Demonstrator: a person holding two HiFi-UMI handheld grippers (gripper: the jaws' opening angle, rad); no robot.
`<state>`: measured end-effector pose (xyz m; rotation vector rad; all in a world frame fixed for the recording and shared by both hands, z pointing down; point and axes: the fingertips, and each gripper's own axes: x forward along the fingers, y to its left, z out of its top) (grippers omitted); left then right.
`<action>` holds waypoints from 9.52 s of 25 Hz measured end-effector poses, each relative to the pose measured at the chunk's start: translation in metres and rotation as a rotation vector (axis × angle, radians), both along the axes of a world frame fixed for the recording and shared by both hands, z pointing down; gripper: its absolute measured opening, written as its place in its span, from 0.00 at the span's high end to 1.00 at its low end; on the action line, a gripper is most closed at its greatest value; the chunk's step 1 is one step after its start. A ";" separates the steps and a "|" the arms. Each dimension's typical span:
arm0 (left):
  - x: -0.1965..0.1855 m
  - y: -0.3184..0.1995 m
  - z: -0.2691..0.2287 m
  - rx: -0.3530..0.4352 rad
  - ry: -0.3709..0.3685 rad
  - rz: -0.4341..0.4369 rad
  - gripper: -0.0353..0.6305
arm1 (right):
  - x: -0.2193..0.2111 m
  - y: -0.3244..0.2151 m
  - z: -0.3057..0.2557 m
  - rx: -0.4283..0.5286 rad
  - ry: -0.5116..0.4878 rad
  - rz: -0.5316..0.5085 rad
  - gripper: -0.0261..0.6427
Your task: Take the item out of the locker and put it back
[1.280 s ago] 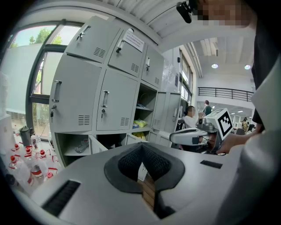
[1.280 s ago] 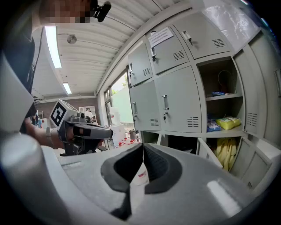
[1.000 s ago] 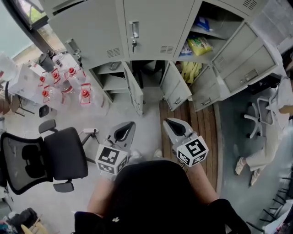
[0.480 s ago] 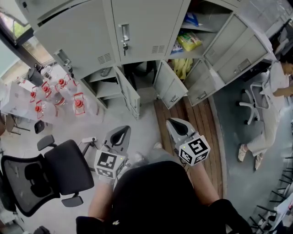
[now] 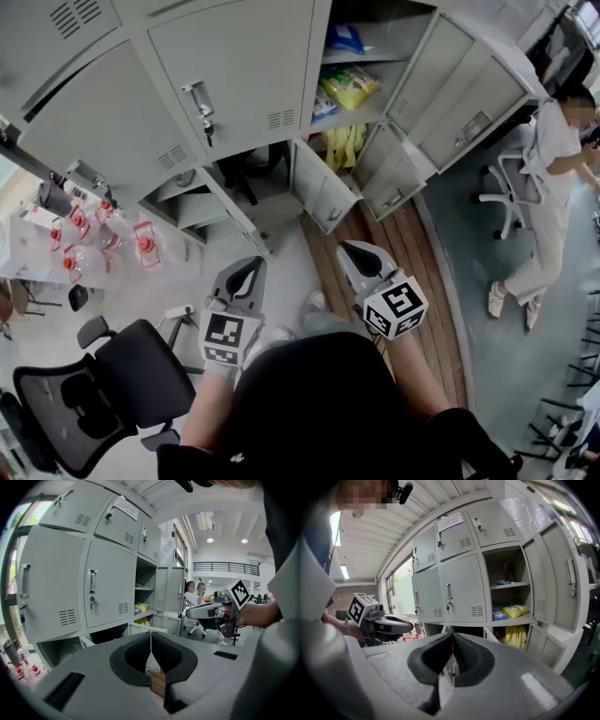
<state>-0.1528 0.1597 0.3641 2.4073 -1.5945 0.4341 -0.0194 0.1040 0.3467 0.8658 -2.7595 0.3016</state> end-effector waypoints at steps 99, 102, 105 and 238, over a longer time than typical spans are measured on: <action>0.119 -0.519 -0.053 0.146 -1.223 -0.024 0.41 | 0.120 -0.219 -0.044 0.057 -0.071 0.401 0.96; 0.121 -0.516 -0.052 0.159 -1.215 -0.010 0.41 | 0.120 -0.218 -0.043 0.055 -0.072 0.399 0.96; 0.123 -0.513 -0.052 0.170 -1.206 -0.008 0.44 | 0.120 -0.216 -0.042 0.053 -0.074 0.398 0.96; -0.046 -0.183 0.351 -0.453 -0.783 -0.244 0.89 | -0.002 -0.101 0.170 -0.315 0.084 -0.038 0.96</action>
